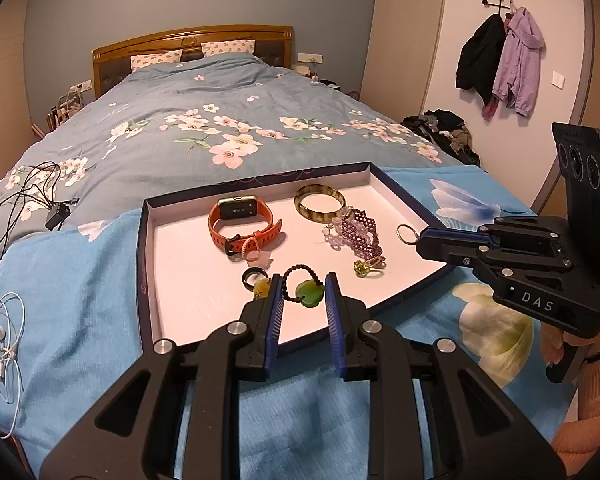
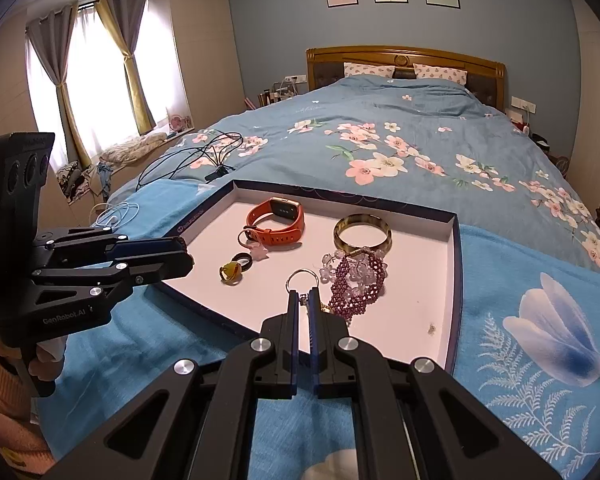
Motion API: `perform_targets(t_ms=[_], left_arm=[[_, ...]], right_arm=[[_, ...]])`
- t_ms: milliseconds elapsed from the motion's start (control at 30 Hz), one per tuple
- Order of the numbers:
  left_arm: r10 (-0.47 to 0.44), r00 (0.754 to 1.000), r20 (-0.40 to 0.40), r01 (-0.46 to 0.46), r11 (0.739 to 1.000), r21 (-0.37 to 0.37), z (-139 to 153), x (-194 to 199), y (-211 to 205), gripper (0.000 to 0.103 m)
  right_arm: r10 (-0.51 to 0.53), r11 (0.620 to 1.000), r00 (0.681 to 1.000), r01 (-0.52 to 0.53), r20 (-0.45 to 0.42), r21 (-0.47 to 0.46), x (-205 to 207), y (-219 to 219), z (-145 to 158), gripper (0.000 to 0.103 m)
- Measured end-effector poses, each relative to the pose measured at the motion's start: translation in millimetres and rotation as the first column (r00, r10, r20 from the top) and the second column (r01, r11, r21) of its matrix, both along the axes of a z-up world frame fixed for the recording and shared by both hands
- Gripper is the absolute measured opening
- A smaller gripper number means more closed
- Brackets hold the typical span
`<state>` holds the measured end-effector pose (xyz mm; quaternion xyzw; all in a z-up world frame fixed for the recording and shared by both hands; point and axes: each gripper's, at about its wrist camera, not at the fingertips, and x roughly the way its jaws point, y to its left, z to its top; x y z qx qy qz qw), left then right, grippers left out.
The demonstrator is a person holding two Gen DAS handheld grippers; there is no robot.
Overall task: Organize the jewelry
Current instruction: 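Carry the green hair tie with the left tool while the right tool carries the silver ring over the lid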
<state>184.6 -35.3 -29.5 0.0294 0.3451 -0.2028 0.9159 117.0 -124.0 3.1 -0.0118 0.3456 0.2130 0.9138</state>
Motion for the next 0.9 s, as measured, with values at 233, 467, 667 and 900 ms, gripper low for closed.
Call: perform_targets(t_ms=[233,467,667,900], left_arm=[[0.005,1.000,0.000,-0.005,1.000,0.001,-2,7,0,0.021],[0.012,1.000,-0.003,-0.012,1.000,0.003,-3,10,0,0.021],[0.017,1.000,-0.008,-0.017,1.000,0.010,-6,15,-1,0.021],[0.021,1.000,-0.014,-0.021,1.000,0.010,-8,18,-2,0.021]], right_arm=[[-0.001,1.000,1.000,0.001,0.000,0.000,0,0,0,0.003],[-0.006,1.000,1.000,0.006,-0.008,-0.003,7,0,-4,0.003],[-0.007,1.000,1.000,0.007,-0.012,-0.002,10,-1,-6,0.003],[-0.007,1.000,1.000,0.007,-0.016,-0.002,14,-1,-7,0.003]])
